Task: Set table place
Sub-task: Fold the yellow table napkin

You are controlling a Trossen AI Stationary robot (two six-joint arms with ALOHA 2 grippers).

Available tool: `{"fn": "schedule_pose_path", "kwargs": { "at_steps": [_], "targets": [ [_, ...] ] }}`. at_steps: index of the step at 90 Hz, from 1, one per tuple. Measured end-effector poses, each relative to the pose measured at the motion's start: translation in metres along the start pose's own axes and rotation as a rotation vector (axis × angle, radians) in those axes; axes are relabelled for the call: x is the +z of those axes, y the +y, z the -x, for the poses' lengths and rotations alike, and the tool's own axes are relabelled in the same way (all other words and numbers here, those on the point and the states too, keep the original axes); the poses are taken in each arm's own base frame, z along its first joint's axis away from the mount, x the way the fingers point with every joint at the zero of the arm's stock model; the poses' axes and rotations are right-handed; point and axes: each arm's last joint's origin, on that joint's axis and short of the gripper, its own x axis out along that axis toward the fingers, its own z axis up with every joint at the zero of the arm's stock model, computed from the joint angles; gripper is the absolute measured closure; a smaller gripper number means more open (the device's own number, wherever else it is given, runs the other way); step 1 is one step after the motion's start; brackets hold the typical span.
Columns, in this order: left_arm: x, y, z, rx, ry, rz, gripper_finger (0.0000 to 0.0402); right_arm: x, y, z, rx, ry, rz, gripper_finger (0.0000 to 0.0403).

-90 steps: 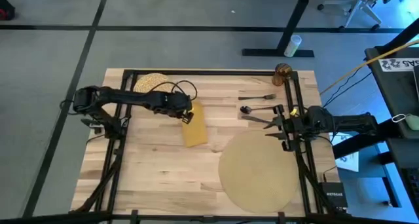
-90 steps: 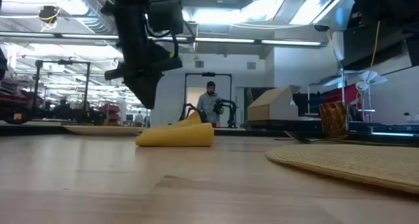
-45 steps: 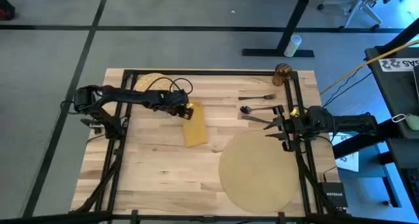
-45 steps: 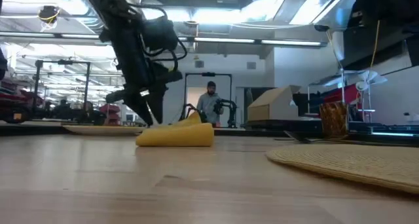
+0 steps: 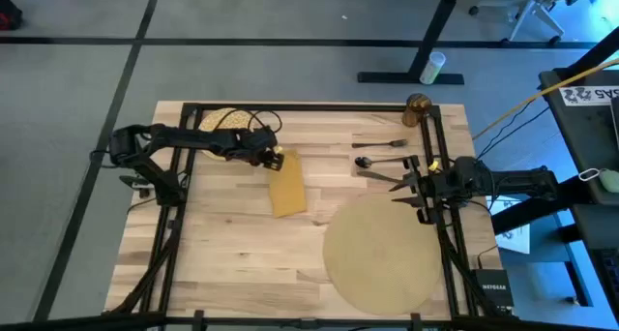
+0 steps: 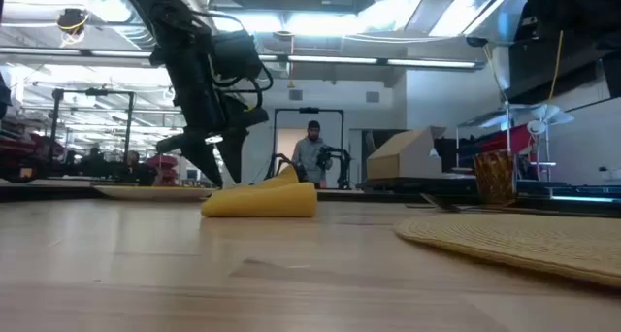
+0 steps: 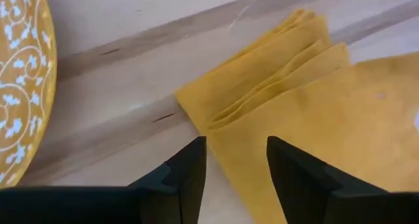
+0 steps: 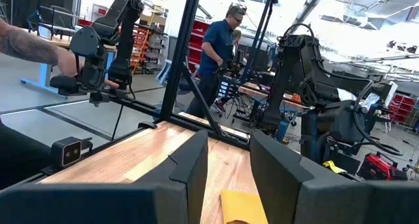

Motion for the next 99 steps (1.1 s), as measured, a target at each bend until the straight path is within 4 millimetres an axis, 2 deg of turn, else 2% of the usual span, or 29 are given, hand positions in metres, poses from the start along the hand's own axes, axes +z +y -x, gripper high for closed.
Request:
{"fn": "schedule_pose_path", "kwargs": {
  "at_steps": [19, 52, 99],
  "targets": [
    [0.003, -0.004, -0.003, -0.034, -0.024, -0.001, 0.0256, 0.0, 0.0, 0.0, 0.0, 0.0, 0.0, 0.0303],
    [0.004, 0.002, -0.014, -0.022, 0.025, 0.013, 0.0256, 0.0, 0.0, 0.0, 0.001, 0.004, -0.001, 0.0303],
    [0.002, 0.004, -0.014, -0.002, 0.045, 0.002, 0.0256, -0.001, 0.0, 0.0, 0.003, 0.014, -0.004, 0.0303]
  ]
}}
